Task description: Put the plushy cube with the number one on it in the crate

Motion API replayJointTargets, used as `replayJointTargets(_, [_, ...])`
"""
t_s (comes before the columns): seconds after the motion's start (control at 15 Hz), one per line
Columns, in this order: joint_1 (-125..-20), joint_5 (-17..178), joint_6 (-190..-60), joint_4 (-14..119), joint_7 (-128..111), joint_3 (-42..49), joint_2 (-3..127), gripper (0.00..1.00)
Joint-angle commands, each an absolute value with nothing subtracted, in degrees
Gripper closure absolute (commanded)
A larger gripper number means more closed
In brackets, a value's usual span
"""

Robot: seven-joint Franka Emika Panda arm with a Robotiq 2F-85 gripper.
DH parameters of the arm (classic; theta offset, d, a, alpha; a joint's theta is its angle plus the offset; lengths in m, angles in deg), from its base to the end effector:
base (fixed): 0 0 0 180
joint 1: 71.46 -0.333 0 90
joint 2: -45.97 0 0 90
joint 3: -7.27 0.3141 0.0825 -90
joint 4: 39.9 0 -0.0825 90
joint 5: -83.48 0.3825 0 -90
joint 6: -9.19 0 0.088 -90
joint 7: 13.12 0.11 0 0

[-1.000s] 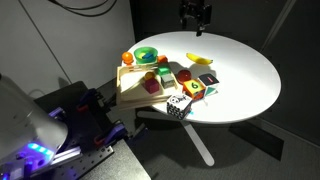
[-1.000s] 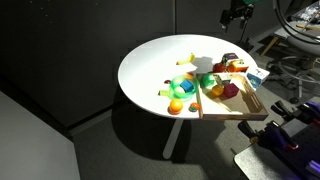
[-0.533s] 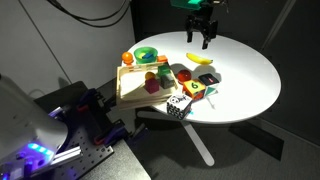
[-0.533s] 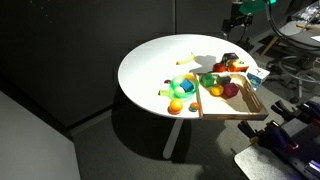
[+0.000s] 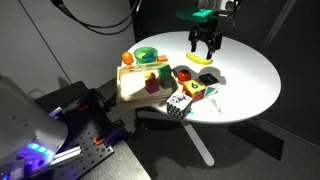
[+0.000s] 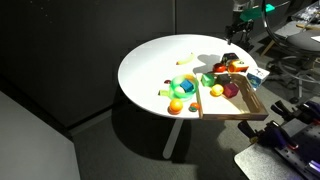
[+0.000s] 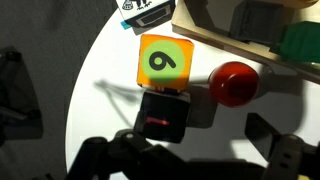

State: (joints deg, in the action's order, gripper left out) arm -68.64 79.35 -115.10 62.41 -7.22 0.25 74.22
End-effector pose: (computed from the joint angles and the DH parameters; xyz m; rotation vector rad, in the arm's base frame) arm 0.6323 -0.1071 0.2680 3.0066 -0.3313 -0.1676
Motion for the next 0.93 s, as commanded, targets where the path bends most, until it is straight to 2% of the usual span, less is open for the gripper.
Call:
replayJointTargets(0.0, [-67.0,79.2,-113.6,58.7,-10.3,0.8,77.3,0.0])
replayJointTargets(0.53, [-65.3,80.6,-108.8,53.9,-12.4,1.4,81.0,0.0])
replayJointTargets(0.87, [-66.2,79.3,-110.2,55.7,-10.7,0.8,80.4,0.0])
